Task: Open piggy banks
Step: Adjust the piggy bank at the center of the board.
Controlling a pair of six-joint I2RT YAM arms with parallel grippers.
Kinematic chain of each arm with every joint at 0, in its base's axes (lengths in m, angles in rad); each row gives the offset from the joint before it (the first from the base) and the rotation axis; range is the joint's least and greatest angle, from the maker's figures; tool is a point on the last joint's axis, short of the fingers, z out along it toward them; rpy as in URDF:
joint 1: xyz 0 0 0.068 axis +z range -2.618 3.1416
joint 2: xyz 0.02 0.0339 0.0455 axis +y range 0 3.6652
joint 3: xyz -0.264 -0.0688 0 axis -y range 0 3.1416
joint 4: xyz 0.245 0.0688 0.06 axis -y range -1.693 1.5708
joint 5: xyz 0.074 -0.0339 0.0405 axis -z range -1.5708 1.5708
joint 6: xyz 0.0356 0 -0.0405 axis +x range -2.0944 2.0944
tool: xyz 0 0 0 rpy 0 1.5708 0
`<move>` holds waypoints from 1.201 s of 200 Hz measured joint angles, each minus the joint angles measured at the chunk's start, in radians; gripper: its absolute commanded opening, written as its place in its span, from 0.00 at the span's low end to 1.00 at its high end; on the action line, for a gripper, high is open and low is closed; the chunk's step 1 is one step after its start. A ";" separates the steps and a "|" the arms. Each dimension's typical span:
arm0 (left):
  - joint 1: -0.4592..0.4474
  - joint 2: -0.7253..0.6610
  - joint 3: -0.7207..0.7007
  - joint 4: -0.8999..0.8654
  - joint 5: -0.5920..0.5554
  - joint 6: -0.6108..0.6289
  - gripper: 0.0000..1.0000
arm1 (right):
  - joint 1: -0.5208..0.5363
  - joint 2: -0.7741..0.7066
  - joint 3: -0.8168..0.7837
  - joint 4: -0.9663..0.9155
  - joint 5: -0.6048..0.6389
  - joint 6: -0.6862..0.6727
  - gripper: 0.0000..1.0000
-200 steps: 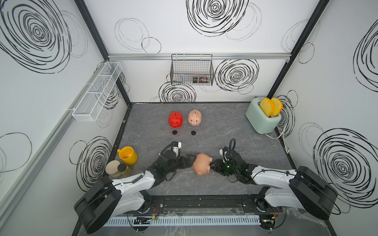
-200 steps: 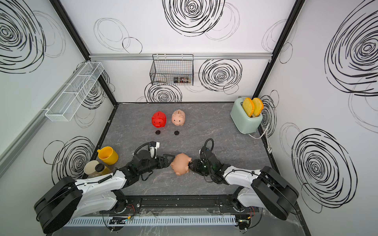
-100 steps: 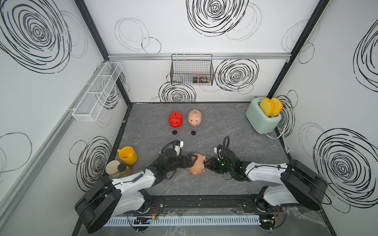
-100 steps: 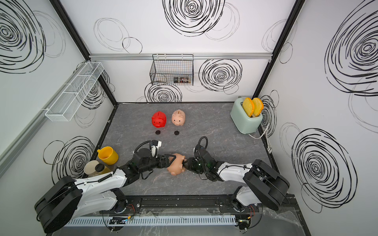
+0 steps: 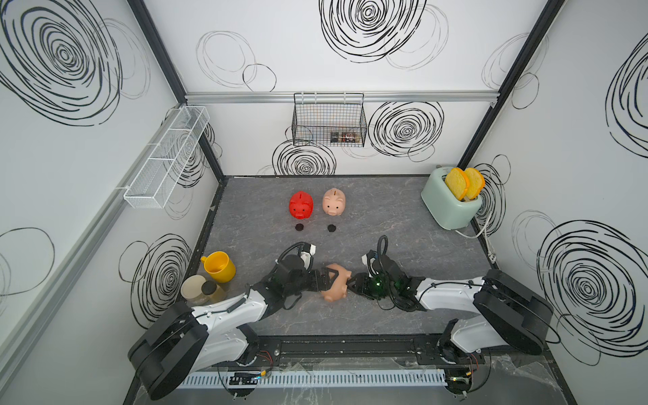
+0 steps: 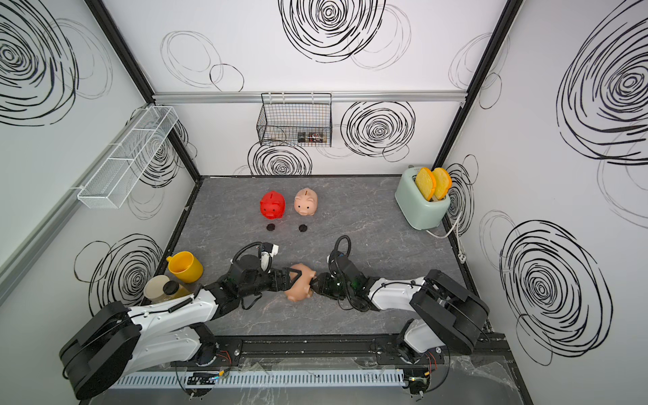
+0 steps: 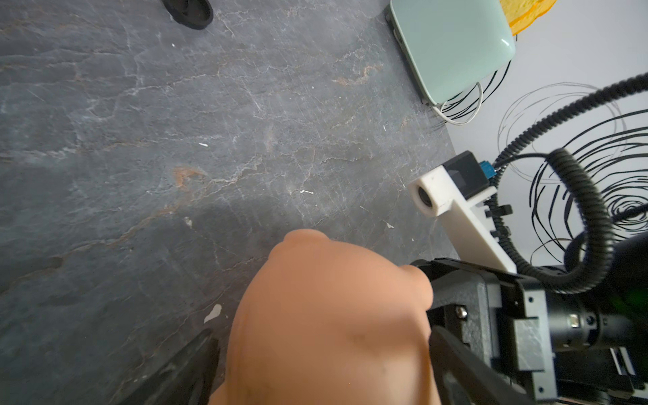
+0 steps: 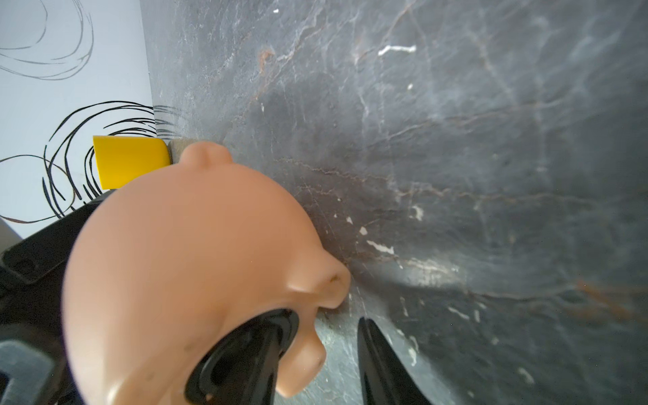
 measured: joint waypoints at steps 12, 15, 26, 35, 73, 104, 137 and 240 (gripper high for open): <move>-0.002 0.000 -0.001 0.002 0.002 0.000 0.96 | 0.000 0.003 0.003 0.002 -0.002 0.000 0.42; -0.002 0.000 -0.001 0.003 0.002 0.000 0.96 | 0.000 0.004 0.004 0.003 -0.003 -0.001 0.42; -0.002 0.000 -0.004 0.006 0.003 -0.002 0.96 | 0.001 0.005 0.006 0.005 -0.006 -0.003 0.42; -0.002 -0.001 -0.008 0.012 0.003 -0.003 0.96 | 0.003 0.005 0.009 0.008 -0.007 -0.007 0.42; -0.003 -0.008 -0.019 0.022 0.002 -0.008 0.96 | 0.012 0.004 0.010 0.022 -0.006 -0.016 0.41; 0.001 -0.008 -0.029 0.039 0.002 -0.010 0.96 | 0.015 0.004 0.010 0.026 -0.006 -0.018 0.41; 0.008 -0.008 -0.046 0.069 0.002 -0.016 0.96 | 0.021 0.000 0.009 0.030 -0.003 -0.019 0.41; 0.056 0.002 -0.090 0.158 0.029 -0.035 0.96 | 0.013 -0.174 -0.068 0.027 0.068 -0.021 0.40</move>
